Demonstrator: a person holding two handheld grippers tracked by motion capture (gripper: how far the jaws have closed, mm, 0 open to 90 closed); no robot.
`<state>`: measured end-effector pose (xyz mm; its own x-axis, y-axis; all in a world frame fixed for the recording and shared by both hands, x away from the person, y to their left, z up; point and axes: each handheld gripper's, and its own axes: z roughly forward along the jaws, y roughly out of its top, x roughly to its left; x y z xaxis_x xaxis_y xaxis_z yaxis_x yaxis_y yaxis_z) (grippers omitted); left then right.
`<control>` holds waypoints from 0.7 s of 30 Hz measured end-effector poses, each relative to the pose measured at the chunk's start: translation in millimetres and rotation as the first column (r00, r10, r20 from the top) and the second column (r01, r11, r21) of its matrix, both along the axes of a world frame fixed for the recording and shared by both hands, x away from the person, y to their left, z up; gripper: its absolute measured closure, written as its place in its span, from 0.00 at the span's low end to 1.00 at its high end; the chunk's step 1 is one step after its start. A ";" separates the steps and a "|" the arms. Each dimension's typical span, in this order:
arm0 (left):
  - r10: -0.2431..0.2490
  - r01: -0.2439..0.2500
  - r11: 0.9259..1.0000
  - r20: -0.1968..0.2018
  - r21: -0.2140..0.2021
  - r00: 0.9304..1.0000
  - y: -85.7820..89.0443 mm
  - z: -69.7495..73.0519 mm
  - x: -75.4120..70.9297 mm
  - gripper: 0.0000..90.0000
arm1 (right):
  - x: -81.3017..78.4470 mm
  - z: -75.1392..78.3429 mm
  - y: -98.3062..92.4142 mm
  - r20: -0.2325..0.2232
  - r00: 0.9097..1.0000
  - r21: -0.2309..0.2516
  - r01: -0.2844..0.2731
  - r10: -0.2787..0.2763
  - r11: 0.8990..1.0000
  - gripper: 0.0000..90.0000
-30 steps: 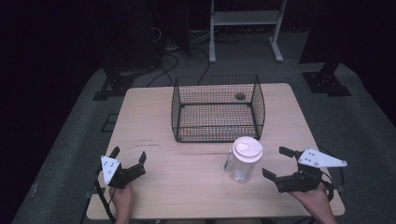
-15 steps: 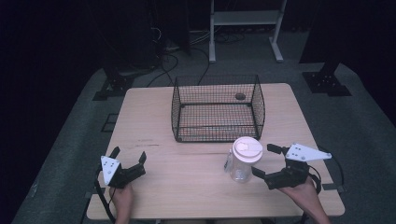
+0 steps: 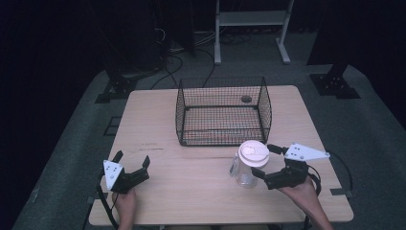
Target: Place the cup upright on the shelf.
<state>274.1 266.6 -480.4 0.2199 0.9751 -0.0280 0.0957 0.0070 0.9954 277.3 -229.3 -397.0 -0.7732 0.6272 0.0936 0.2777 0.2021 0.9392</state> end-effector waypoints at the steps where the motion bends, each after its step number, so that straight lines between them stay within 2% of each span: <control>1: 0.001 -0.001 1.000 0.000 0.000 1.000 -0.1 0.0 0.0 0.00 | 0.7 -0.6 1.4 0.000 1.000 0.002 0.000 0.000 1.000 0.00; 9: 0.000 0.000 1.000 -0.001 -0.006 1.000 0.6 -0.1 0.1 0.00 | 6.3 -3.8 11.1 0.009 1.000 0.017 -0.005 0.005 1.000 0.00; 21: 0.000 0.000 1.000 0.000 -0.007 1.000 0.6 -0.1 0.0 0.00 | 10.9 -5.7 15.4 -0.001 1.000 0.007 -0.017 0.017 1.000 0.00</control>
